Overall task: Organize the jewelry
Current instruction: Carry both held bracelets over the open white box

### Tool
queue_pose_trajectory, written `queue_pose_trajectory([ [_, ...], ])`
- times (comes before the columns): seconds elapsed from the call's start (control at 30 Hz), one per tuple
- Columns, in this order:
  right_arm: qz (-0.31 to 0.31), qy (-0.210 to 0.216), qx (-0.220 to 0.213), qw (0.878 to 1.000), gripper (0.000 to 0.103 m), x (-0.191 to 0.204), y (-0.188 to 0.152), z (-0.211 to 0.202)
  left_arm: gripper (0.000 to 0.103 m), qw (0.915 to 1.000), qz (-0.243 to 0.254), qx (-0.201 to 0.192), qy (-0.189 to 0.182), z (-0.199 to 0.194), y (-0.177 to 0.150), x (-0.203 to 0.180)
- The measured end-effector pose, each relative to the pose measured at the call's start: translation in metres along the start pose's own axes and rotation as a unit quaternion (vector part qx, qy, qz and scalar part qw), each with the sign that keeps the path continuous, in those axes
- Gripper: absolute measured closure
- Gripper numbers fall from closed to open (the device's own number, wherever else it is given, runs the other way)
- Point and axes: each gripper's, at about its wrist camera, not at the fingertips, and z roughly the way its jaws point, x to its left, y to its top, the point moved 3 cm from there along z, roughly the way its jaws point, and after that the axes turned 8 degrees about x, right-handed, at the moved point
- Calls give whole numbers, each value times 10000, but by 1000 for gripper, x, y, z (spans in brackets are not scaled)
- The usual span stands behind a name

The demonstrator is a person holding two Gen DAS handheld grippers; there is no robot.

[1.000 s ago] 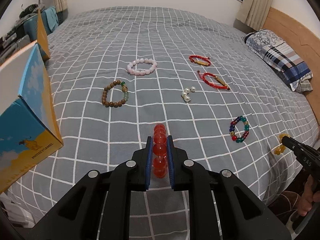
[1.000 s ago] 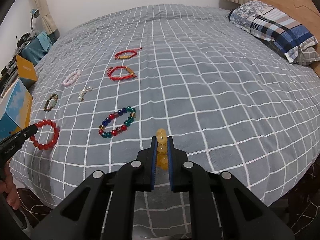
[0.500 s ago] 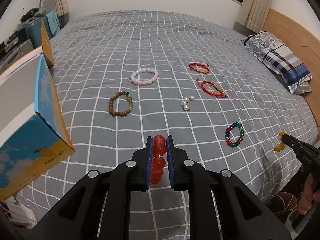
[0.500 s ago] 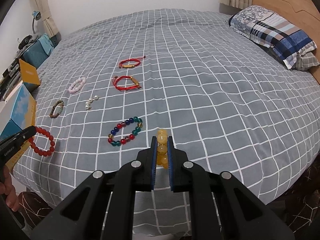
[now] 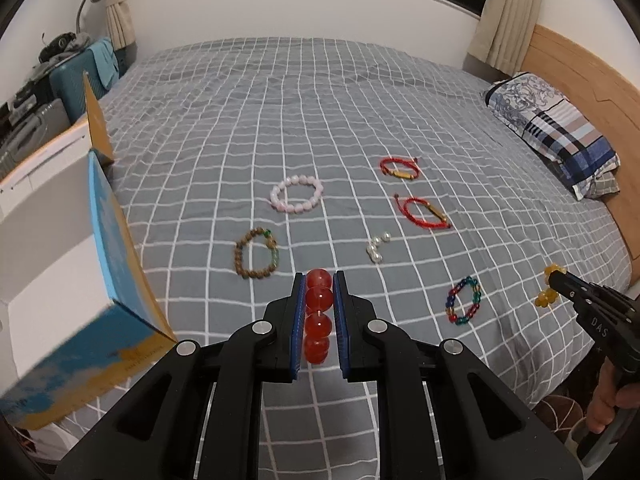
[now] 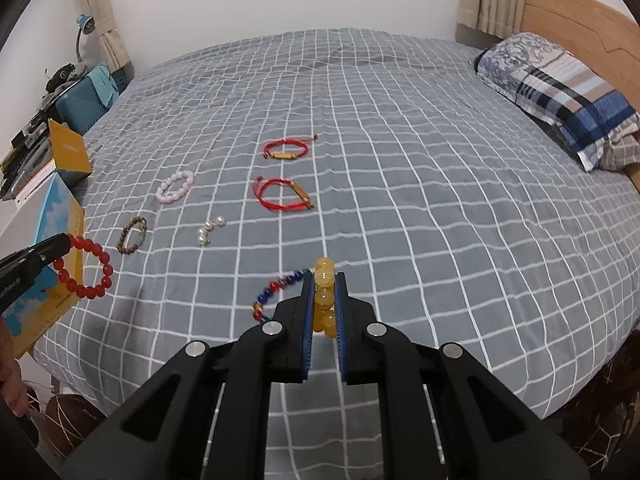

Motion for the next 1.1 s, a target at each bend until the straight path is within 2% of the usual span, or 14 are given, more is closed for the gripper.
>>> queue_pose_trajectory([
  [0.3, -276, 84, -87, 9995, 94, 40, 41, -4, 90, 9999, -114, -31, 61, -11, 30, 19],
  [0.53, -630, 43, -255, 9977, 94, 90, 74, -5, 90, 9995, -257, -131, 158, -26, 43, 44],
  [0.73, -1048, 187, -394, 9935, 94, 153, 94, -12, 90, 9981, -484, -273, 266, -50, 47, 80],
  [0.83, -1216, 247, -483, 9911, 94, 185, 97, -15, 90, 9969, -557, -342, 442, -64, 46, 101],
  [1.1, -1768, 792, -623, 9791, 94, 297, 94, -30, 90, 9908, -979, -429, 835, -97, 28, 177],
])
